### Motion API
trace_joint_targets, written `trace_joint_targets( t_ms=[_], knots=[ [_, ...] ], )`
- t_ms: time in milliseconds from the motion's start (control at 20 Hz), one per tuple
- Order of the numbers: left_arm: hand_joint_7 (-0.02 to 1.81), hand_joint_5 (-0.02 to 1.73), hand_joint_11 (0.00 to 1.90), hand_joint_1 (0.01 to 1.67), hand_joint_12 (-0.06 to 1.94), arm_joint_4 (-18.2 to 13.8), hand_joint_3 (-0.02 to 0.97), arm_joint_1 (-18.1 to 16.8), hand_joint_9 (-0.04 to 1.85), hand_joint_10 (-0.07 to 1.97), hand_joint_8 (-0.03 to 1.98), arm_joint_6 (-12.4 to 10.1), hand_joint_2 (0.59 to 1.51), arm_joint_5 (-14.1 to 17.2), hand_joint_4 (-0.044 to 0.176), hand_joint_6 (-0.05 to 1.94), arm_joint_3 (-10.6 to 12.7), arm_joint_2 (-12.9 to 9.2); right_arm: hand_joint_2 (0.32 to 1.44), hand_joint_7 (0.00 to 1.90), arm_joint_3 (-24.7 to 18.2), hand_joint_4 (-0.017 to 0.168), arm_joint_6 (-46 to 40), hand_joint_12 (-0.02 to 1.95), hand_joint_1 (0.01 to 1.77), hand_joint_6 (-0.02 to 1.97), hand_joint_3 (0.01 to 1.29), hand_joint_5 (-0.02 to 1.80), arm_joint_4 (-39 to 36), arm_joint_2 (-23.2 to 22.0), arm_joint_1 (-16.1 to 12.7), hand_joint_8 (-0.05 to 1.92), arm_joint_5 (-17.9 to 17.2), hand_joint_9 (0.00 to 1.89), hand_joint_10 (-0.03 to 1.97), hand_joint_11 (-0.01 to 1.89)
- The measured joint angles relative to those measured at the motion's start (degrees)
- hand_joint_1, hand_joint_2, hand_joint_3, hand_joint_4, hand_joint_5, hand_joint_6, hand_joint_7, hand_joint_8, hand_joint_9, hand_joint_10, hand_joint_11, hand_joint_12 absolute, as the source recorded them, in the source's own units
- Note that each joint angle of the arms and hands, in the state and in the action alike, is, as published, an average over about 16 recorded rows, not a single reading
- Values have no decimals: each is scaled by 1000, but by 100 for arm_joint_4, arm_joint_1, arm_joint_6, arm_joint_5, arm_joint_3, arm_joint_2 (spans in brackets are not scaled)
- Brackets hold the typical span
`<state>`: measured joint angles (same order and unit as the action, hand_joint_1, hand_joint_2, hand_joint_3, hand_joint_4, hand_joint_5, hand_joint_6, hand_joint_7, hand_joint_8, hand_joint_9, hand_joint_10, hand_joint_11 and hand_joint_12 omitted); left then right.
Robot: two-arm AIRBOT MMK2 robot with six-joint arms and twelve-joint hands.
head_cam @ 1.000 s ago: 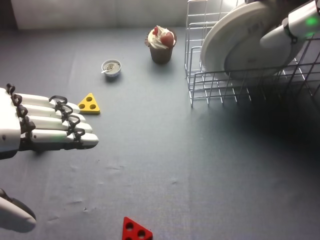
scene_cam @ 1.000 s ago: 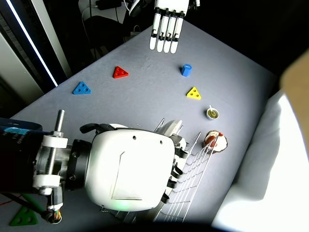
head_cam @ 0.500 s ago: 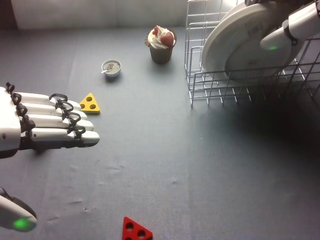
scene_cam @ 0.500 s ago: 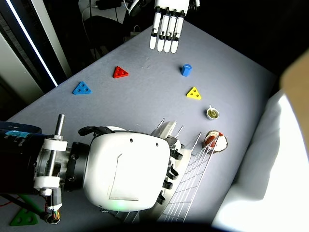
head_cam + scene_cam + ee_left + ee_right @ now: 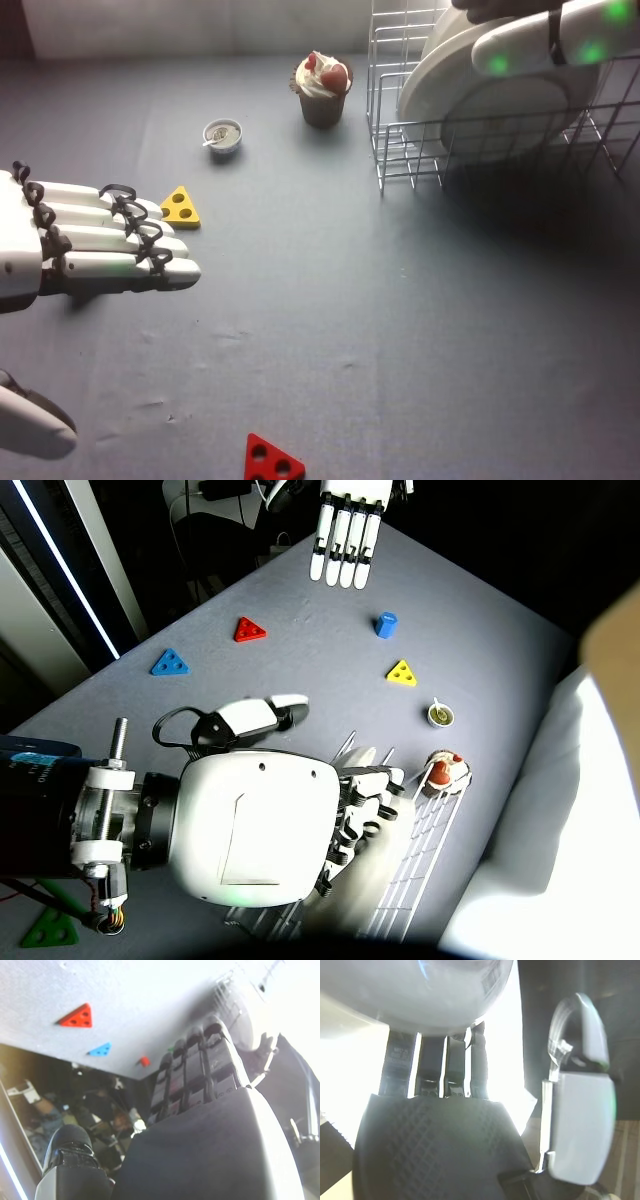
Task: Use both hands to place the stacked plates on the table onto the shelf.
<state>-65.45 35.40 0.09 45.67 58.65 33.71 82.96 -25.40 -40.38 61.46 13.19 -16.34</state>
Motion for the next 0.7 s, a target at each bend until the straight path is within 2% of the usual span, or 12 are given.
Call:
trace_joint_targets(
  t_ms=[200,450,550,700],
  knots=[
    [104,57,119,40,15,39,15,-4,117,8,-3,0,1002,-5,2,17,-7,0,910,518,4,-4,-11,304,651,24,19,453,-6,-9,-5,10,-128,574,20,620],
    [99,57,119,37,14,86,15,-7,116,8,-3,0,1004,-27,2,16,-33,-1,904,477,16,-4,-27,228,582,10,19,412,-16,-17,-91,15,-367,505,21,551],
    [94,55,115,37,14,97,15,-7,112,8,-3,0,1005,-36,2,16,-44,-1,910,472,25,-4,-35,219,582,9,19,406,-42,-20,-137,15,-536,501,20,540],
    [89,50,107,38,14,110,15,-7,104,8,-3,0,1007,-48,2,16,-62,-2,919,463,48,-4,-47,201,577,9,19,396,-187,-25,-205,15,-977,493,19,521]
  ],
)
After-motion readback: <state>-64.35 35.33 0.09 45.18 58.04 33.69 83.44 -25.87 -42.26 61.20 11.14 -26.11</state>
